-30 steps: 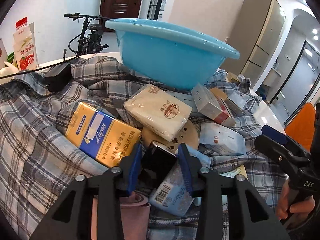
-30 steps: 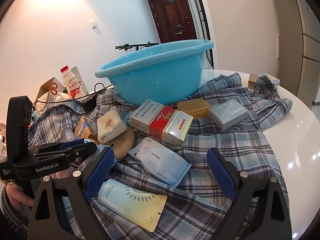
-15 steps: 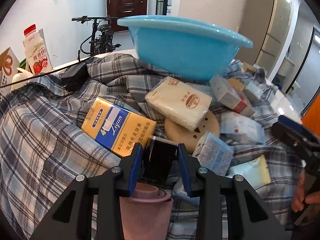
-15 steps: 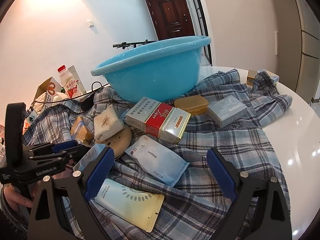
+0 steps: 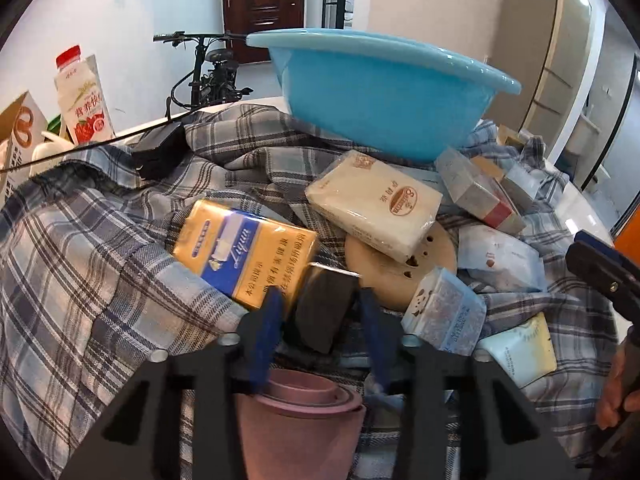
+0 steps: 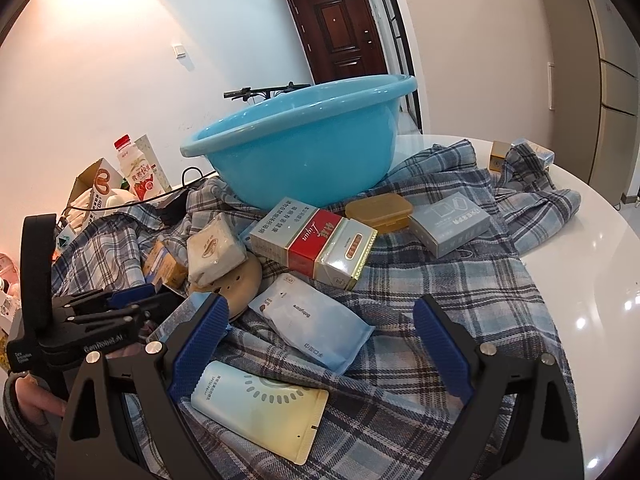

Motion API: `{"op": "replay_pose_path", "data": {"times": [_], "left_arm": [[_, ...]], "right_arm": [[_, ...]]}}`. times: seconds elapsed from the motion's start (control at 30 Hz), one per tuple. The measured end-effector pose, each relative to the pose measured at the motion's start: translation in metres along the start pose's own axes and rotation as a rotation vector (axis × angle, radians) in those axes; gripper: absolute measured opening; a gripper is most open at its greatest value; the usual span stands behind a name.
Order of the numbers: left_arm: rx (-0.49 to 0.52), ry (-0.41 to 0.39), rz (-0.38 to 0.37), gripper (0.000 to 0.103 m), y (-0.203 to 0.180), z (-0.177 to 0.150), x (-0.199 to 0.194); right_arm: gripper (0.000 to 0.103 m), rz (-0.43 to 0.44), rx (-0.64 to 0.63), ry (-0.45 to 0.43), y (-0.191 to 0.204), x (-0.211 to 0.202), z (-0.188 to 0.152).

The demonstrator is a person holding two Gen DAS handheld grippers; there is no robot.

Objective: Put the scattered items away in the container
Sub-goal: 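Close the left tool on the small black rectangular item and lift it, then bring the right tool to the pink cup and close on it while the left tool holds the black item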

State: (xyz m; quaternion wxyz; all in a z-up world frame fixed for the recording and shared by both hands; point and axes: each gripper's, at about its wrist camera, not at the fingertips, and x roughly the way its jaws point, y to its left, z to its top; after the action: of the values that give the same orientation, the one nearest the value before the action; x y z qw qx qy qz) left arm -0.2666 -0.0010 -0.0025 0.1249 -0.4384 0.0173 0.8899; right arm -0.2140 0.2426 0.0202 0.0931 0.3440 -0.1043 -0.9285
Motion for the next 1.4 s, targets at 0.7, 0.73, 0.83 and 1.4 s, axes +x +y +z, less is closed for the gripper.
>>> {"op": "replay_pose_path", "data": {"times": [0.7,0.73,0.83,1.4], "left_arm": [[-0.012,-0.024,0.057,0.032,0.036,-0.015,-0.073],[-0.012,-0.021,0.073,0.032,0.042,-0.018,-0.081],[-0.009,-0.005,0.107,0.032,0.053,-0.026,-0.09],[-0.143,0.077,0.146,0.061,0.087,-0.044,-0.059]], "right_arm": [[0.093,0.002,0.003,0.007,-0.001,0.002,0.0],[0.093,0.003,0.001,0.009,-0.001,0.002,-0.001],[0.093,0.005,-0.012,0.008,0.002,0.002,-0.001],[0.093,0.001,-0.008,0.015,0.0,0.004,-0.001]]}}
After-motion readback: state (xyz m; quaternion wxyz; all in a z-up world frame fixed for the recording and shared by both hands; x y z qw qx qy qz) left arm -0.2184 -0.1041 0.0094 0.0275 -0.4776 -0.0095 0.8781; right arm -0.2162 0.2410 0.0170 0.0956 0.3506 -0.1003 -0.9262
